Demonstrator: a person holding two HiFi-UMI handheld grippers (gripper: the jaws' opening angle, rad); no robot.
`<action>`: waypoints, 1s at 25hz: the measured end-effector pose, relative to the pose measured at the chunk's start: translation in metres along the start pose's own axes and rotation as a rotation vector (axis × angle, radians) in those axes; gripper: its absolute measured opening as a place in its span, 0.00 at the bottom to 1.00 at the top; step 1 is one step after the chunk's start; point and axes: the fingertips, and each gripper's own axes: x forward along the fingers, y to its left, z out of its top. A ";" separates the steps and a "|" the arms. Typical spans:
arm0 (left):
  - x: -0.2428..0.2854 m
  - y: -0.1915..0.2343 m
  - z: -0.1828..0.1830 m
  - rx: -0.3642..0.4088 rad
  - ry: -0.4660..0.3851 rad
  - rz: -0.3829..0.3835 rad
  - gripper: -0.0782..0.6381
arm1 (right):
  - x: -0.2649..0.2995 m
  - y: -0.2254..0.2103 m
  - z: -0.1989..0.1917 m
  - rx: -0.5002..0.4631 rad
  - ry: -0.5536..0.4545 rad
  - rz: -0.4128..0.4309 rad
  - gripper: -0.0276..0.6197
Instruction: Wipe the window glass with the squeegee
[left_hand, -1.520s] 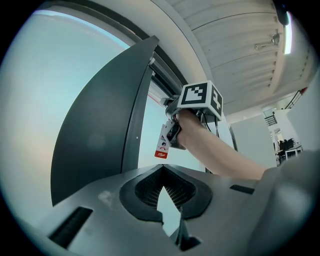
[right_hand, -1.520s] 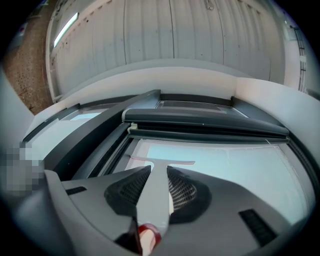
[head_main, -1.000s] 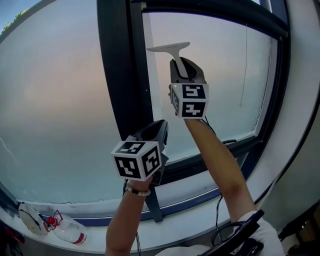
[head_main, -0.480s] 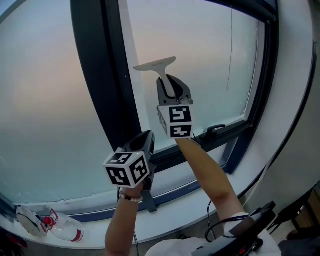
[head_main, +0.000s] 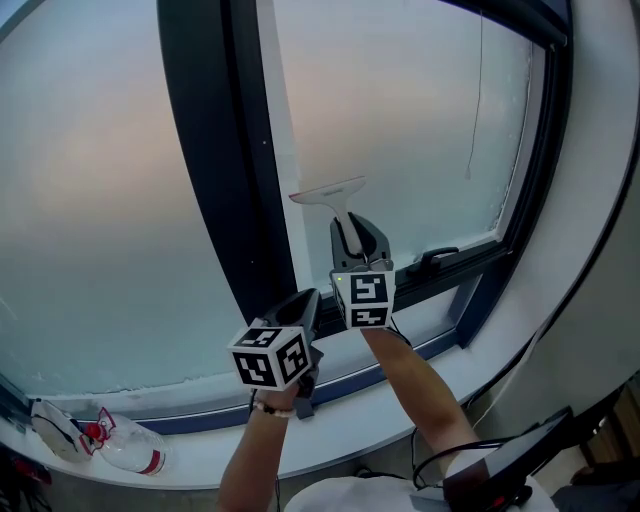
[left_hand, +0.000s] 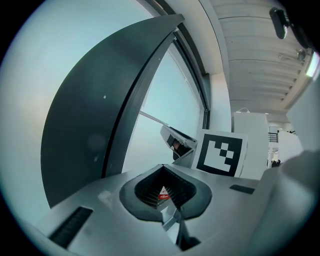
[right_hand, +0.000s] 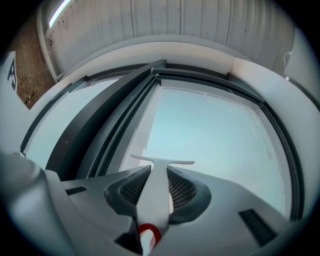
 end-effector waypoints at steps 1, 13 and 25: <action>0.000 0.000 -0.006 -0.008 0.008 0.002 0.11 | -0.003 0.005 -0.006 -0.001 0.010 0.008 0.18; -0.003 0.024 -0.076 -0.087 0.108 0.065 0.11 | -0.051 0.035 -0.116 0.003 0.182 0.048 0.18; 0.004 0.035 -0.122 -0.155 0.168 0.100 0.11 | -0.082 0.049 -0.199 0.072 0.325 0.085 0.18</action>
